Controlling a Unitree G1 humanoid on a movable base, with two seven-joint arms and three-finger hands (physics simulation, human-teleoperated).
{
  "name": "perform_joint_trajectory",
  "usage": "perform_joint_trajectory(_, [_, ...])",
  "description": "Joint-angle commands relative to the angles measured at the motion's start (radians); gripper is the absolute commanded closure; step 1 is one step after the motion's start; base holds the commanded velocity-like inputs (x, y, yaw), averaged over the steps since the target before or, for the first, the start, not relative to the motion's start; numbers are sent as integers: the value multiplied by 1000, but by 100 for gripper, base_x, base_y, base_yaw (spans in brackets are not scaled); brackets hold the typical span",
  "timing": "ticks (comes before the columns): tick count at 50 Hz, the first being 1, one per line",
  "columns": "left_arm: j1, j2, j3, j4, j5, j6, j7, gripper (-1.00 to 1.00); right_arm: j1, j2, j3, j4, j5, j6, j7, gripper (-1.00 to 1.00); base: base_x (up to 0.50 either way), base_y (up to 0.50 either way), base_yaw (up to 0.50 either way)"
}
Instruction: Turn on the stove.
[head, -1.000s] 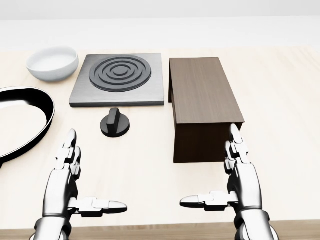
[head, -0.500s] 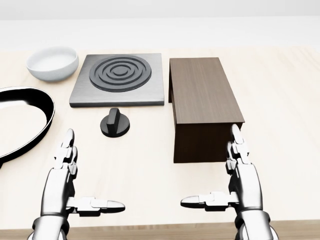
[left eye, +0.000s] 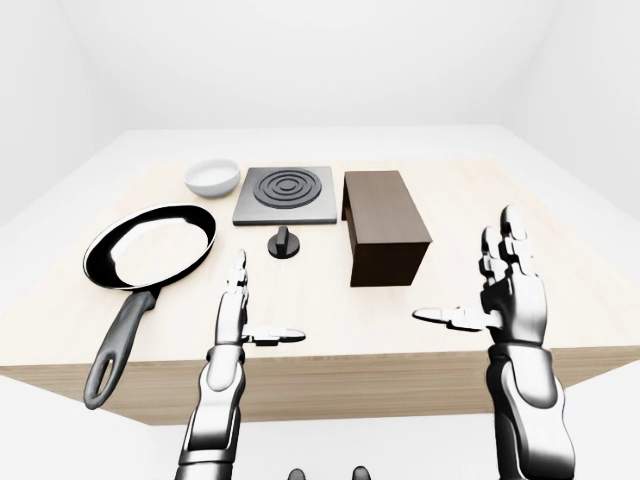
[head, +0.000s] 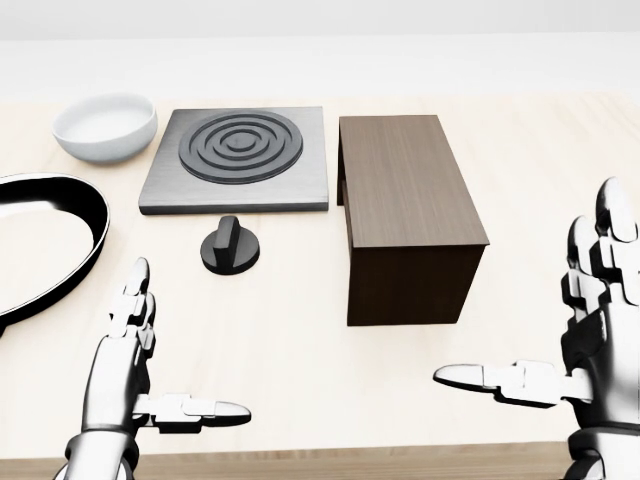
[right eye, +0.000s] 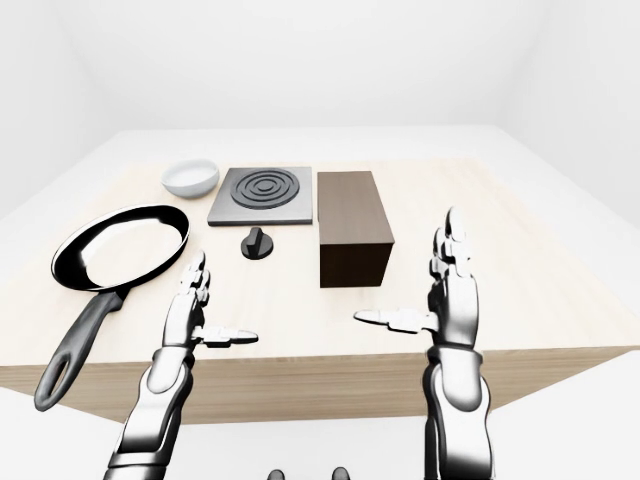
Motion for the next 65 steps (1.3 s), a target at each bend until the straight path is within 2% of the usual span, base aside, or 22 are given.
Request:
perform_joint_trajectory(1, [3,-3,-5,3,4,-3,3,-100,16,5,-66,-102,14,0,8,-100,0,0,0])
perform_joint_trajectory(11, [3,-3,-5,-4,2,4,0,-100,14,5,-62,-100,7,0,12,-100,8,0,0])
perform_joint_trajectory(28, [-5,-2,0,-7,-2,15,3,-100,12,4,-60,-98,12,0,15,-100,35,0,0])
perform_joint_trajectory(32, [-5,-1,0,0,-2,10,3,-100,11,5,-56,-102,12,0,14,-100,36,0,0])
perform_joint_trajectory(42, [-8,0,3,-11,-4,23,3,-100,10,4,-53,-102,12,0,14,-100,36,0,0])
perform_joint_trajectory(49, [-8,-1,1,-10,-1,19,4,-100,9,4,-52,-111,14,0,17,-100,36,0,0])
perform_joint_trajectory(59, [-22,-3,-6,-46,4,54,2,-100,23,13,-55,-112,27,0,13,-100,20,0,0])
perform_joint_trajectory(65, [-66,-2,-9,-5,11,46,11,-100,30,15,-52,-93,29,0,14,-100,0,0,0])
